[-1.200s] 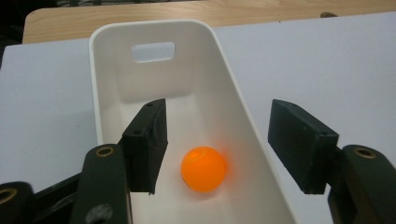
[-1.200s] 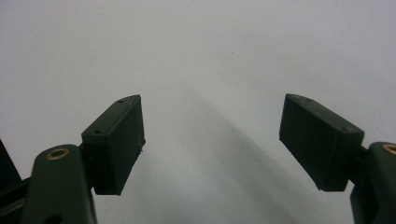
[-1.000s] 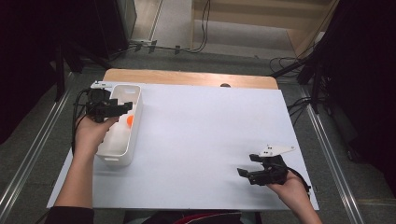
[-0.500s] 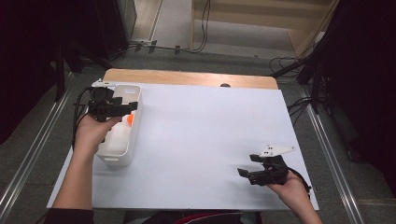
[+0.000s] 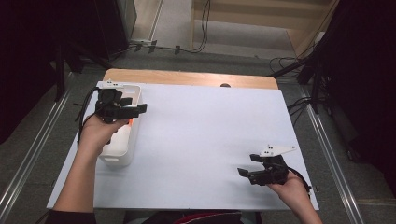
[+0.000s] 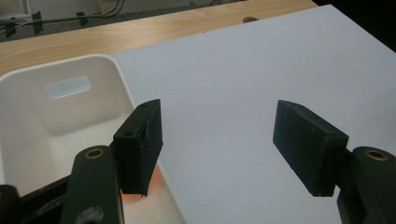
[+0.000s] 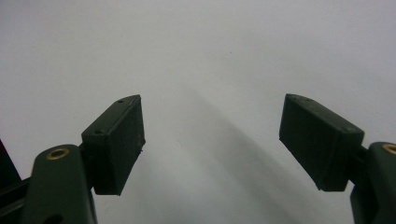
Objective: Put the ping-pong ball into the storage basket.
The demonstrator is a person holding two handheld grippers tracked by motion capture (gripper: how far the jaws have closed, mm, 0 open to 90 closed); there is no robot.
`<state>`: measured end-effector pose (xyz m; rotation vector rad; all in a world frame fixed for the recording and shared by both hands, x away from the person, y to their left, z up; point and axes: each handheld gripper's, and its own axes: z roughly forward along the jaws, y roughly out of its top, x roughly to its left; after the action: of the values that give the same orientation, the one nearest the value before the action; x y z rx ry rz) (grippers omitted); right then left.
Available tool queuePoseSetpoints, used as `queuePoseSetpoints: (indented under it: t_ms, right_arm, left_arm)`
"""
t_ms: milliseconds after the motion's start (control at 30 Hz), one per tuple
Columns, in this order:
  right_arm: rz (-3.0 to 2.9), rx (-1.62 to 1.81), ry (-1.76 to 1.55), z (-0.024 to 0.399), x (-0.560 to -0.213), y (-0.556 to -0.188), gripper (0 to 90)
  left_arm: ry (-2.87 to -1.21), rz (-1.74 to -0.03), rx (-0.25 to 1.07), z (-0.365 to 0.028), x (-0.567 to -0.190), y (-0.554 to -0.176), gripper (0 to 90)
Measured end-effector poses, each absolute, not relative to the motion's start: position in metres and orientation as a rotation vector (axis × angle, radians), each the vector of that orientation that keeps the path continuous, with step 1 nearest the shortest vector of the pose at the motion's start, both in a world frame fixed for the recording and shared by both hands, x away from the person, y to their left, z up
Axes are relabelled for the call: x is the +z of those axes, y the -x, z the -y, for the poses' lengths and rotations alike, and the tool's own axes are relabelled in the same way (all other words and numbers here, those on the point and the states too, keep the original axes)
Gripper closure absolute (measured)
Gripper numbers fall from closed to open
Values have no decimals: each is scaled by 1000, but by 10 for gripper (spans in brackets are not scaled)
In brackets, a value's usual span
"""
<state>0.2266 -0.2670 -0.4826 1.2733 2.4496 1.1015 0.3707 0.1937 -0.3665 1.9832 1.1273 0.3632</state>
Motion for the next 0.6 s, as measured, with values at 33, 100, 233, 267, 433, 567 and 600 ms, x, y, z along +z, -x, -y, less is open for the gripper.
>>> queuePoseSetpoints:
  t_ms: [33, 100, 233, 267, 433, 567, 600]
  right_arm:
    - [-2448, 1102, -1276, 267, -483, -227, 207]
    - [-2445, 1101, -1275, 267, -483, -226, 207]
    - [-2448, 1101, -1273, 267, -482, -226, 207]
    - [-2447, 1102, -1273, 267, -482, -226, 207]
    - [-2444, 1102, -1278, 267, -483, -226, 207]
    - [-2442, 1099, -1283, 268, -482, -225, 207]
    - [-2444, 1098, -1282, 268, -482, -225, 207]
  left_arm:
    - [-1983, -1122, 354, -193, -367, -371, 324]
    - [-1980, -1099, 317, -191, -368, -371, 324]
    - [-2001, -1059, 302, -184, -371, -369, 323]
    - [-2003, -1051, 299, -182, -372, -369, 323]
    - [-2011, -998, 249, -173, -377, -368, 323]
    - [-2018, -977, 228, -165, -382, -368, 322]
    - [-2021, -971, 221, -164, -383, -367, 322]
